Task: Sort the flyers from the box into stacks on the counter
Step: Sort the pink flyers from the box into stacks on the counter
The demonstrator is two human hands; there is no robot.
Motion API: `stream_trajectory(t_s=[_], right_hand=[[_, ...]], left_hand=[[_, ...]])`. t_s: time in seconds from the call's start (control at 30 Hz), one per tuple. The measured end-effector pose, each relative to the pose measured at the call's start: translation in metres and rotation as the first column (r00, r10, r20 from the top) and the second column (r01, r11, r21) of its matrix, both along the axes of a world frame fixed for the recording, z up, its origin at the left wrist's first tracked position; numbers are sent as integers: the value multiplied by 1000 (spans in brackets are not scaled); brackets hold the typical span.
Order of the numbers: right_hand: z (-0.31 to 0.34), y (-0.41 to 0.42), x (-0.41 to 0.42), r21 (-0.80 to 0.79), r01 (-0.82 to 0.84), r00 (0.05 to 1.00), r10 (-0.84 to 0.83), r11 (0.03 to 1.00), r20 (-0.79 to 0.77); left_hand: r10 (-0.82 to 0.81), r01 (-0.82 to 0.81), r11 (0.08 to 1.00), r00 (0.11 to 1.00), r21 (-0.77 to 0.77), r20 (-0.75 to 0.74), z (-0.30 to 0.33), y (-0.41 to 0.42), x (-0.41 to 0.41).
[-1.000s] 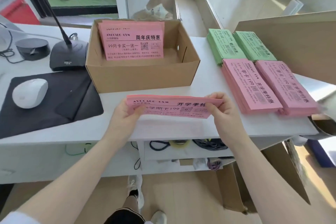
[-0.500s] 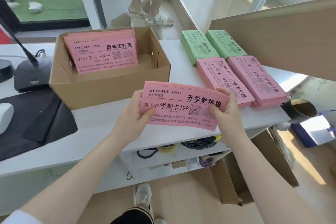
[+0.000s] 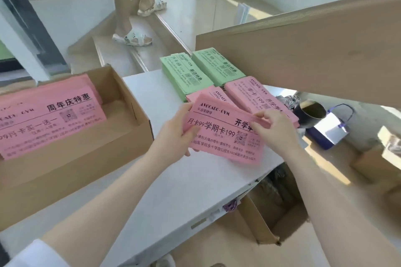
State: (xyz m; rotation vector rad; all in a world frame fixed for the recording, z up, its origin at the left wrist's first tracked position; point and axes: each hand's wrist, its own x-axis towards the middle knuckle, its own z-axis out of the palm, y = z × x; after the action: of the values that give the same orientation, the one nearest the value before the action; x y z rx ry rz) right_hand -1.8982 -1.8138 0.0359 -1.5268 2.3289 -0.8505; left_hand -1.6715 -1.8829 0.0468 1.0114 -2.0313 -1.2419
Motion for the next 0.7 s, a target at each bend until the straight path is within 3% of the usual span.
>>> stream_trajectory(t_s=[0.13,0.23,0.3,0.37,0.43,0.6,0.7], right_hand=[[11,-21,-19,164,-183,981,169,969,95],[8,-42,-32,189,-171,938,101,967,331],[0,-55,-35,182,-109,896,17,977,445],[-8,-68,-33,190,-59,861,-47,980,507],[-12,-78,-30,223,-52,884,-59,973,465],[-18,-87,-31,255,-144,982,106,956,158],[-18,-85,-31,305,-171,983,182,937,-9]], left_hand=[[213,-185,968,962,169,-168,-1,-24,-32],[467,-301,834,832,463,-299,-7,-45,-50],[537,-313,751,802,581,-263,-16,-55,-61],[499,-329,758,849,563,-176,-28,-56,-72],[458,-346,798,881,493,-122,-35,-56,-83],[444,-437,879,896,190,8,-42,-64,-95],[470,-483,868,874,117,125,-49,-59,-95]])
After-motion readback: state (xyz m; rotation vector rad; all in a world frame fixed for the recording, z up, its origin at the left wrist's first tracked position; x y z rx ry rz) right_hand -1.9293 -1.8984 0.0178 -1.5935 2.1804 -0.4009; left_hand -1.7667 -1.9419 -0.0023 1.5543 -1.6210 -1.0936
